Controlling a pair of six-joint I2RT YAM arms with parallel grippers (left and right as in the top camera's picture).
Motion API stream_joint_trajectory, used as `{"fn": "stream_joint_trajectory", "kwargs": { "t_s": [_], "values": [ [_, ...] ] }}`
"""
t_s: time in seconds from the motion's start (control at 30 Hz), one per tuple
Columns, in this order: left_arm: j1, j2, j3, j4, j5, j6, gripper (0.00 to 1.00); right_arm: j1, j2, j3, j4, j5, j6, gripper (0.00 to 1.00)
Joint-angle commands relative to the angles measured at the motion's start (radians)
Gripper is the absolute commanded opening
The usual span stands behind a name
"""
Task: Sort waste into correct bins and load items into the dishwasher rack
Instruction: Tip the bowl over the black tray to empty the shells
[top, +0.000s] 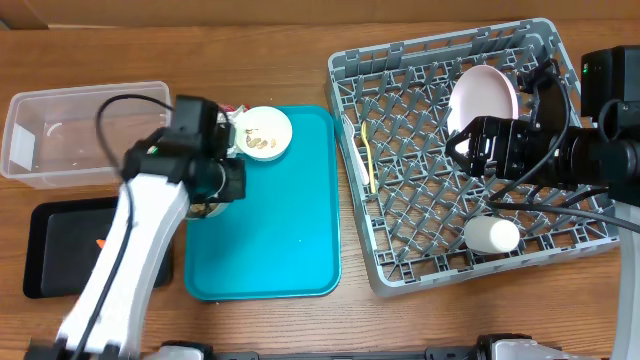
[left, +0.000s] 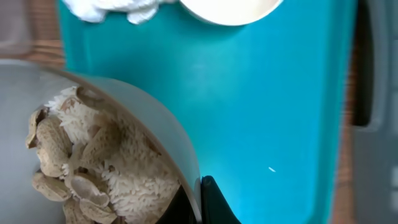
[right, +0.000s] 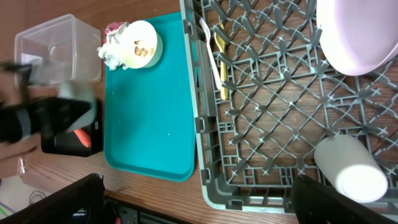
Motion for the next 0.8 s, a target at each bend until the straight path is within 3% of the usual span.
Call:
{"fn": "stream_joint_trajectory", "kwargs": {
  "t_s": [0.0,0.13,0.37,0.5,0.77],
  "values": [
    [0.042,-0.100,-0.001,-0.048,0.011,-0.055,0.04,0.005,-0.008,-0.002,0.002,0.006,-0.002,1.00],
    [0.170,-0.163,-0.002,-0.117,0.045,-0.047,0.04,0.005,-0.008,-0.002,0.002,0.006,-0.002,1.00],
    [0.509,-0.152,-0.026,-0.097,0.425,0.160,0.04,0.005,-0.008,-0.002,0.002,0.006,-0.003,1.00],
    [0.692,-0.137,-0.100,-0.036,0.642,0.279,0.04,0.005,-0.008,-0.002,0.002,0.006,-0.003,1.00],
    [0.935,-0.110,-0.367,0.191,0.990,0.382,0.04,0.005,-0.008,-0.002,0.002,0.006,-0.002,1.00]
  ]
}}
